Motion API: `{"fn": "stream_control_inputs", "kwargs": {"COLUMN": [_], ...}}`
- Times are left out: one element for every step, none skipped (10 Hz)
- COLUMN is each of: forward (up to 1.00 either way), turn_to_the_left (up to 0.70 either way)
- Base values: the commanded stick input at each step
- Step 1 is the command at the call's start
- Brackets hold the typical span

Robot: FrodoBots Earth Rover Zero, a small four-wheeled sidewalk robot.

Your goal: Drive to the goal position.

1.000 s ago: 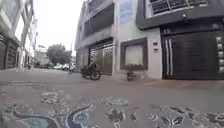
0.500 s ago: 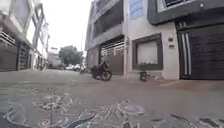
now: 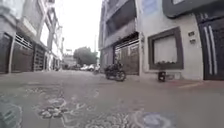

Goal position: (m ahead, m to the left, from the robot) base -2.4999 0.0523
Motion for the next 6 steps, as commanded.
{"fn": "stream_control_inputs", "kwargs": {"forward": [0.85,0.85,0.85,0.85,0.85,0.85], "turn_to_the_left": [0.21,0.01,0.0,0.0,0.0,0.0]}}
